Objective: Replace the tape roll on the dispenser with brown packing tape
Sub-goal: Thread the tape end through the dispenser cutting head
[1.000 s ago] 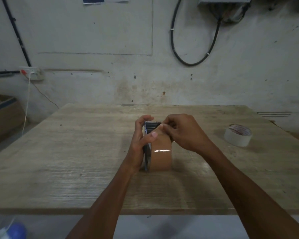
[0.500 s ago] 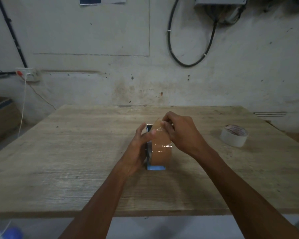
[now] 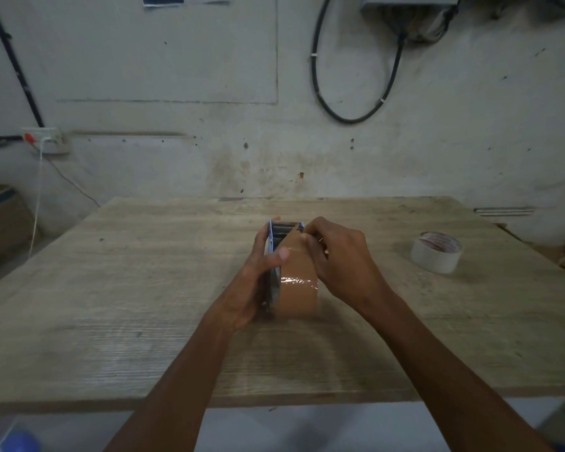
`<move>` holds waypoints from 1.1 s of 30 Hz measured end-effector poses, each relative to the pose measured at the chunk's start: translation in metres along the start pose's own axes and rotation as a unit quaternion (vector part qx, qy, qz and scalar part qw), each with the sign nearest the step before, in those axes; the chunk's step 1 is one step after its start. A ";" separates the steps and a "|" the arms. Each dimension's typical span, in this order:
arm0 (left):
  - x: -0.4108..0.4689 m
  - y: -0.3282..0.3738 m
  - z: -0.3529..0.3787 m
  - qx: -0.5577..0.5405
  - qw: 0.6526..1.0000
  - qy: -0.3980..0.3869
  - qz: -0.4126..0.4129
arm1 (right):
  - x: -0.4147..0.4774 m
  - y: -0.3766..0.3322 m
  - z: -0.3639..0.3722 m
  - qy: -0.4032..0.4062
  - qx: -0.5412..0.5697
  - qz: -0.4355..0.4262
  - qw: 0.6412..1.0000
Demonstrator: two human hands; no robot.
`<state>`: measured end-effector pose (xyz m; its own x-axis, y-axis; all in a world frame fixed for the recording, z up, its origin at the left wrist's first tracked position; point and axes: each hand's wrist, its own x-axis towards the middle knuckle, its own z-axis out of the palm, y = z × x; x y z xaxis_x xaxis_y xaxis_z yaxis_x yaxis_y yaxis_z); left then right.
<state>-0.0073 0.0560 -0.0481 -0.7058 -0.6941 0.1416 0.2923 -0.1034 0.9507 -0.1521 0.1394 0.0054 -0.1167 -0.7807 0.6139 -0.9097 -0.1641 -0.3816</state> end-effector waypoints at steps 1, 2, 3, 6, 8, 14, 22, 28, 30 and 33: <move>-0.001 0.001 0.000 0.010 1.000 -0.001 0.003 | -0.001 0.001 0.001 0.004 0.001 -0.002 1.000; -0.001 -0.001 -0.001 0.019 1.000 0.001 0.008 | -0.001 0.001 0.002 0.006 0.003 -0.004 1.000; -0.001 -0.001 -0.001 0.026 1.000 0.007 0.010 | -0.001 0.001 0.003 0.008 0.005 -0.005 1.000; -0.001 -0.003 -0.003 0.037 0.999 0.025 0.005 | 0.001 0.000 0.004 0.010 0.011 -0.006 1.000; -0.001 -0.004 -0.002 0.022 0.999 0.027 -0.017 | 0.004 -0.001 0.001 0.008 0.015 -0.008 1.000; 0.000 -0.003 0.002 -0.044 0.994 0.038 -0.089 | 0.023 0.003 -0.006 0.002 0.002 0.017 1.000; -0.003 -0.002 0.001 -0.015 0.995 0.055 -0.087 | 0.023 -0.003 -0.004 -0.024 -0.008 -0.015 1.000; -0.003 -0.003 -0.001 -0.004 0.995 0.067 -0.076 | 0.023 -0.002 -0.005 -0.021 0.032 0.047 0.998; -0.003 -0.004 -0.002 -0.001 0.996 0.063 -0.068 | 0.024 -0.002 -0.006 -0.020 0.041 0.067 0.997; -0.002 -0.003 -0.001 -0.006 0.997 0.062 -0.052 | 0.026 -0.003 -0.006 -0.030 0.033 0.078 0.996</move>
<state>-0.0059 0.0572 -0.0520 -0.6478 -0.7618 0.0069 0.2299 -0.1868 0.9551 -0.1549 0.1233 0.0271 -0.2295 -0.8340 0.5018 -0.8534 -0.0755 -0.5157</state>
